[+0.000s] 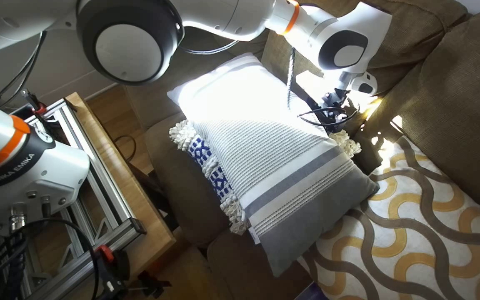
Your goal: Remove the remote controller from under the striped pillow and put it on top of the pillow
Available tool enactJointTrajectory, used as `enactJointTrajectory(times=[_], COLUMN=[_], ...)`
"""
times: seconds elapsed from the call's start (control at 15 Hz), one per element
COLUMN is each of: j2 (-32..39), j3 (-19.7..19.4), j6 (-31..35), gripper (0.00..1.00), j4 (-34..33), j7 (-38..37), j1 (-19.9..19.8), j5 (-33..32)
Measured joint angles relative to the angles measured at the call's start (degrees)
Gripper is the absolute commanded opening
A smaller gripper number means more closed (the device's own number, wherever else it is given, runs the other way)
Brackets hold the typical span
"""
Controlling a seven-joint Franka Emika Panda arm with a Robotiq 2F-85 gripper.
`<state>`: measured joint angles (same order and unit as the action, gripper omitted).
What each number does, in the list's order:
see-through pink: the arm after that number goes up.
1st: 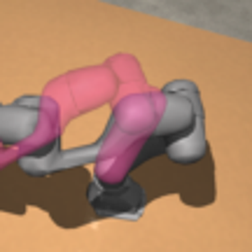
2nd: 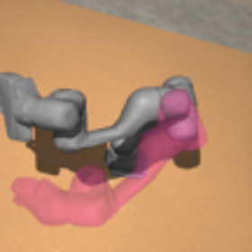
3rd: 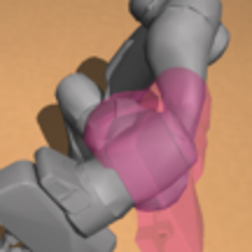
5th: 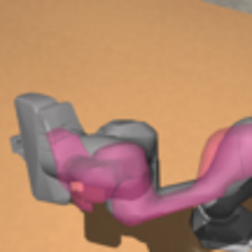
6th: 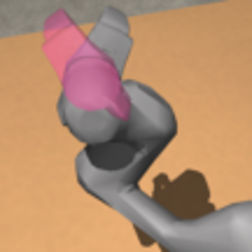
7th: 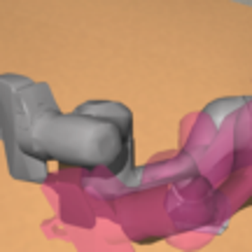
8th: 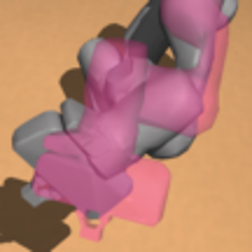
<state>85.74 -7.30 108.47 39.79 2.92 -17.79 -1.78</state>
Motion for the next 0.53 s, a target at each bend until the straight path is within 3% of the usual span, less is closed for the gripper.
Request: enactJointTrajectory(times=[0.53], j2=[0.0], j3=[-0.43], j6=[1.8], gripper=[1.0], j4=[1.62], j7=[-0.03], j1=[0.07], j5=[-0.83])
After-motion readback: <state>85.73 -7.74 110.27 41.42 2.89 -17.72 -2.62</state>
